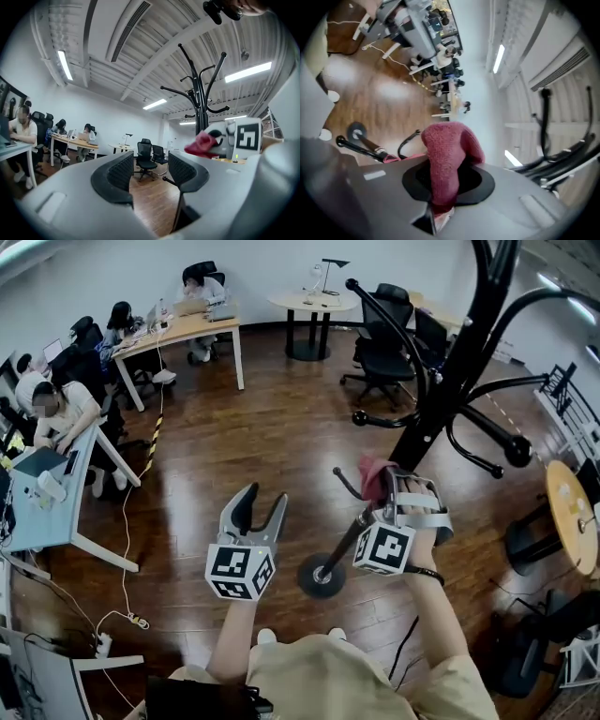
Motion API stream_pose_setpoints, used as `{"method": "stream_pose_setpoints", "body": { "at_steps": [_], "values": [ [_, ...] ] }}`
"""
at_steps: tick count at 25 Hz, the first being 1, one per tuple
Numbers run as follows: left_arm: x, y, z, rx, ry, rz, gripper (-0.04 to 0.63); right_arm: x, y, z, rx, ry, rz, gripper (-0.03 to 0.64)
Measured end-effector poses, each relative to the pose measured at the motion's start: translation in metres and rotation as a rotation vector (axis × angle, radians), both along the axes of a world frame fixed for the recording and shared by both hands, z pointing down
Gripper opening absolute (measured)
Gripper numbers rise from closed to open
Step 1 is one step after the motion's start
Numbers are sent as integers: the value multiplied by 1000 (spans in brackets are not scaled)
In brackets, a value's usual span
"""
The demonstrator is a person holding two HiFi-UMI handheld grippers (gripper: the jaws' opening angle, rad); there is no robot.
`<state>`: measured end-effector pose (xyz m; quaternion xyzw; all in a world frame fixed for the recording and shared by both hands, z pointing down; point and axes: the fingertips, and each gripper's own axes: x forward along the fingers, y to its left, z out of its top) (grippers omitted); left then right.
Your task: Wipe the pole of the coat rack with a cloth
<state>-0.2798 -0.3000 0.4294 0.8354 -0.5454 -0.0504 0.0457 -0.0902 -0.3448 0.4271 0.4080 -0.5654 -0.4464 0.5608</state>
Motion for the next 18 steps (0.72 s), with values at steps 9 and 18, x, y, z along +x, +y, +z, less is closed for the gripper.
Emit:
{"method": "stream_pose_setpoints", "body": {
  "at_steps": [9, 18],
  "values": [
    [2, 10, 8, -26, -4, 14, 212, 10, 4, 147, -381, 150, 130, 48],
    [-4, 20, 11, -47, -16, 11, 212, 3, 10, 178, -540, 149, 189, 46]
  ]
}}
